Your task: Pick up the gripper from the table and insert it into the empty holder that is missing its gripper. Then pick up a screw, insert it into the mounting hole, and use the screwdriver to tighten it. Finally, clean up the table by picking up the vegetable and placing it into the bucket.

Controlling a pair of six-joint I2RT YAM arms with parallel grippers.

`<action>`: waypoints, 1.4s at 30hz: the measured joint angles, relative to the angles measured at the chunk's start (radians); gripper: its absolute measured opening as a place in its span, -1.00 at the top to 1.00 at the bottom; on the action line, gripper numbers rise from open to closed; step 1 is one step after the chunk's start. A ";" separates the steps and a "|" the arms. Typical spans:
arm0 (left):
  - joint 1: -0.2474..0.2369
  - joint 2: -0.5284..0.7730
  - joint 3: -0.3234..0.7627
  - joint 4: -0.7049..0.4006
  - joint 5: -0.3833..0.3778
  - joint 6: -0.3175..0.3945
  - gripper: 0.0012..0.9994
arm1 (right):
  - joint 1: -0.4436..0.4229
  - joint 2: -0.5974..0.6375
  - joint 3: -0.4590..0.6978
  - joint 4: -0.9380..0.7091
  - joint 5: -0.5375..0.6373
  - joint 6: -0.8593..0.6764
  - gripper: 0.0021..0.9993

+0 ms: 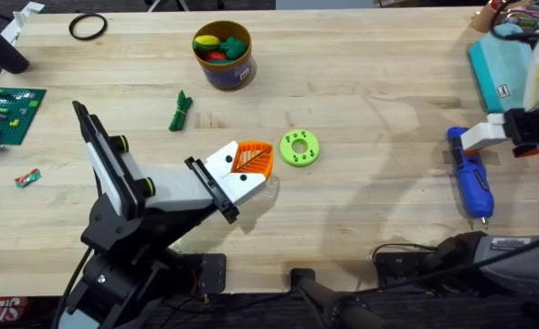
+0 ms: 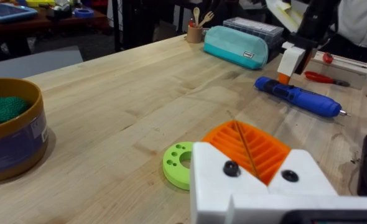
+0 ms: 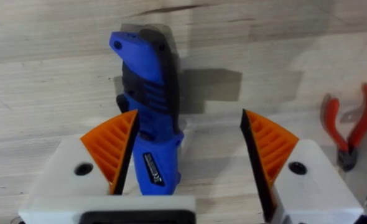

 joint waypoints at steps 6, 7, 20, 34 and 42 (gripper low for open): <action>0.000 0.000 0.000 0.001 -0.001 0.000 0.98 | -0.004 0.020 -0.001 0.010 -0.154 -0.037 -0.99; 0.000 0.000 0.000 0.001 -0.001 0.000 0.98 | -0.003 0.020 -0.001 0.013 -0.170 -0.042 -0.99; 0.000 0.000 0.000 0.001 0.000 0.000 0.98 | -0.001 0.019 -0.091 0.069 -0.162 -0.052 -0.99; 0.000 0.000 0.000 0.001 -0.001 0.000 0.98 | 0.018 0.057 -0.119 0.117 -0.116 -0.051 -0.99; 0.000 0.000 0.000 0.001 -0.001 0.000 0.98 | 0.032 0.059 -0.119 0.120 -0.094 -0.051 -0.87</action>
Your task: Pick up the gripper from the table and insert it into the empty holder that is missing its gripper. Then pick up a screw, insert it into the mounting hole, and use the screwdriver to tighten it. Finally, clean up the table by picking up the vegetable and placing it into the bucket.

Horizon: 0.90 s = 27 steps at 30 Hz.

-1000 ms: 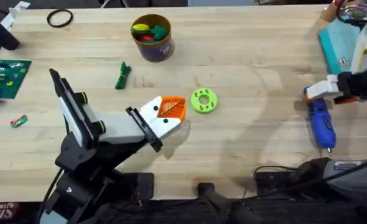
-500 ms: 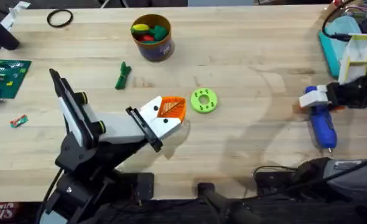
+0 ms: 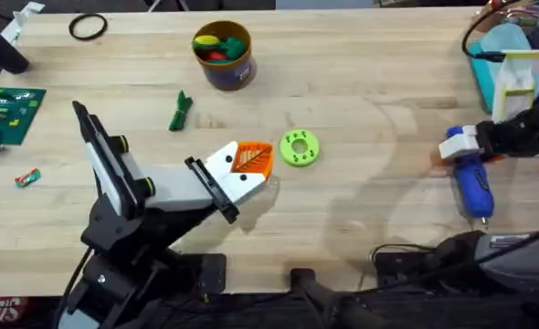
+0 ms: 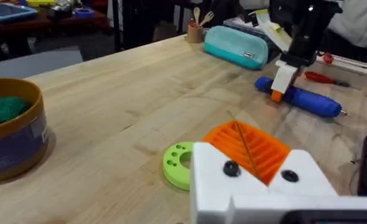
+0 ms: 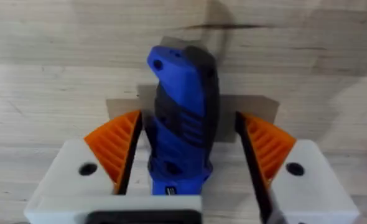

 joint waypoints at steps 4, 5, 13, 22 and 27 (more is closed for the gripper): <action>0.000 0.000 0.000 0.000 0.000 0.000 0.98 | -0.002 0.003 0.002 0.024 0.018 -0.004 0.04; 0.000 0.000 0.000 0.000 0.000 0.000 0.98 | -0.002 0.003 0.002 0.025 0.018 -0.005 0.12; 0.000 0.000 0.000 0.000 0.000 0.000 0.98 | -0.002 0.006 0.004 0.028 0.016 -0.009 0.36; 0.000 0.000 0.000 0.000 0.000 0.000 0.98 | -0.003 0.006 0.004 0.029 -0.006 -0.009 0.41; 0.000 0.000 0.000 0.000 0.000 0.000 0.98 | -0.003 0.014 0.019 0.001 -0.040 -0.009 0.43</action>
